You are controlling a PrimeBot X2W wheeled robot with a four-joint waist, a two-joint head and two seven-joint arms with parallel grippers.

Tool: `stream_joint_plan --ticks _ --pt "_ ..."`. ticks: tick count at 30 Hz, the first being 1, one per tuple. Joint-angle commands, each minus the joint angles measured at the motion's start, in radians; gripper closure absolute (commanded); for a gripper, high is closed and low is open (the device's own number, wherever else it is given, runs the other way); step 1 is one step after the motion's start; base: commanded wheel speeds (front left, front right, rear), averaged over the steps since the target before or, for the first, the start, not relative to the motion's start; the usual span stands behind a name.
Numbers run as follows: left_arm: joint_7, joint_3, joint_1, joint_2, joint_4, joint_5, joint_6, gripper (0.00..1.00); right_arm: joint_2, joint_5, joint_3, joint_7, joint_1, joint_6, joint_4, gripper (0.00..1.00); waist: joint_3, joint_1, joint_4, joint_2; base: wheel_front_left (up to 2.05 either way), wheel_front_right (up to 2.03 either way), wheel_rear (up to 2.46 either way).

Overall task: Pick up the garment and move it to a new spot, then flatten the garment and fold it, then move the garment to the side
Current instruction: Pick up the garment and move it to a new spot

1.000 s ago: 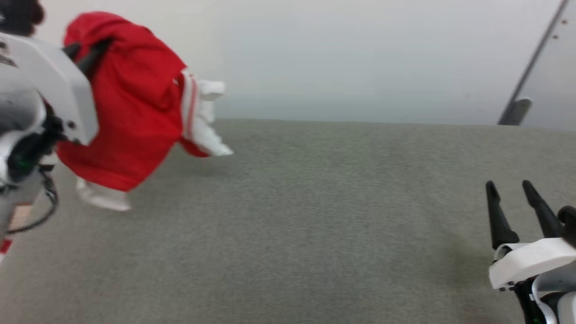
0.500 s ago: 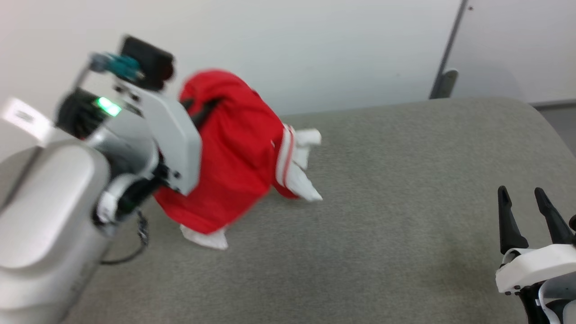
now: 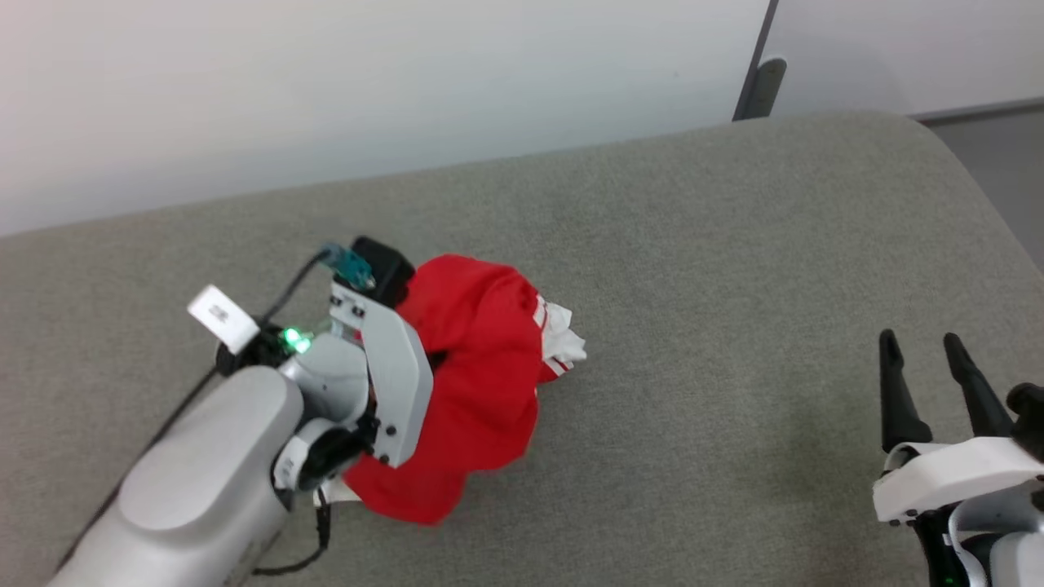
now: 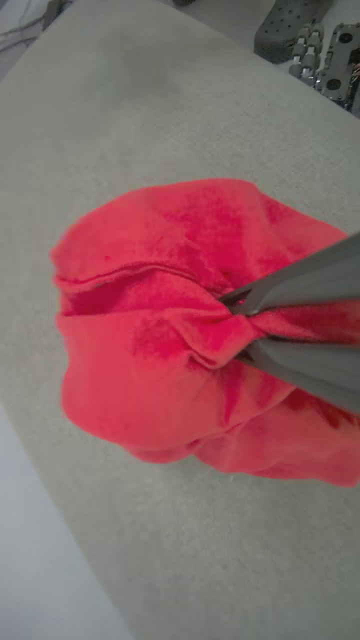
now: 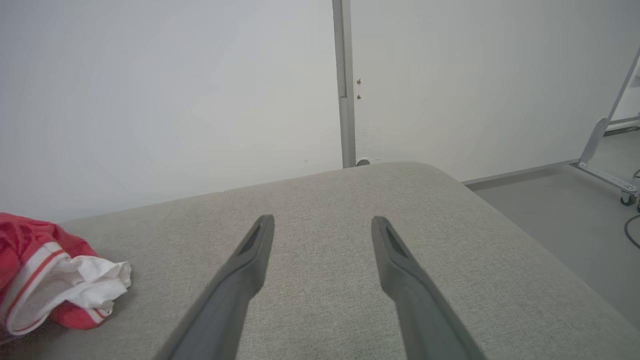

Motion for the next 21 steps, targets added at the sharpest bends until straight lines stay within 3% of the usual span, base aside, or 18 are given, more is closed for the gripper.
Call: stream_joint_plan --ticks 1,15,17,19,21 --pt "0.006 -0.01 0.012 -0.008 0.029 0.001 -0.007 1.0 0.003 0.002 0.007 -0.009 -0.016 -0.001 0.008 0.0 0.025 -0.0001 -0.015 -0.0001 0.0 0.0 0.0" --pt "0.025 -0.097 0.005 -0.078 0.296 0.001 -0.094 1.0 0.01 0.009 0.041 -0.038 -0.063 -0.001 0.065 0.0 0.06 -0.0001 -0.019 -0.0001 0.0 0.0 0.0" --pt "0.021 -0.102 -0.001 -0.087 0.315 -0.005 -0.104 0.6 0.01 0.008 0.042 -0.041 -0.068 -0.001 0.07 0.0 0.057 -0.0001 -0.015 -0.0001 0.0 0.0 0.0" --pt "0.015 -0.098 -0.011 -0.094 0.331 -0.012 -0.111 0.0 0.01 0.006 0.043 -0.042 -0.068 -0.001 0.076 0.0 0.048 -0.0001 -0.009 -0.0001 0.0 0.0 0.0" --pt "0.007 -0.093 -0.02 -0.097 0.338 -0.023 -0.116 0.0 0.007 0.003 0.043 -0.041 -0.064 -0.001 0.079 0.0 0.036 -0.0001 -0.002 -0.0001 0.0 0.0 0.0"
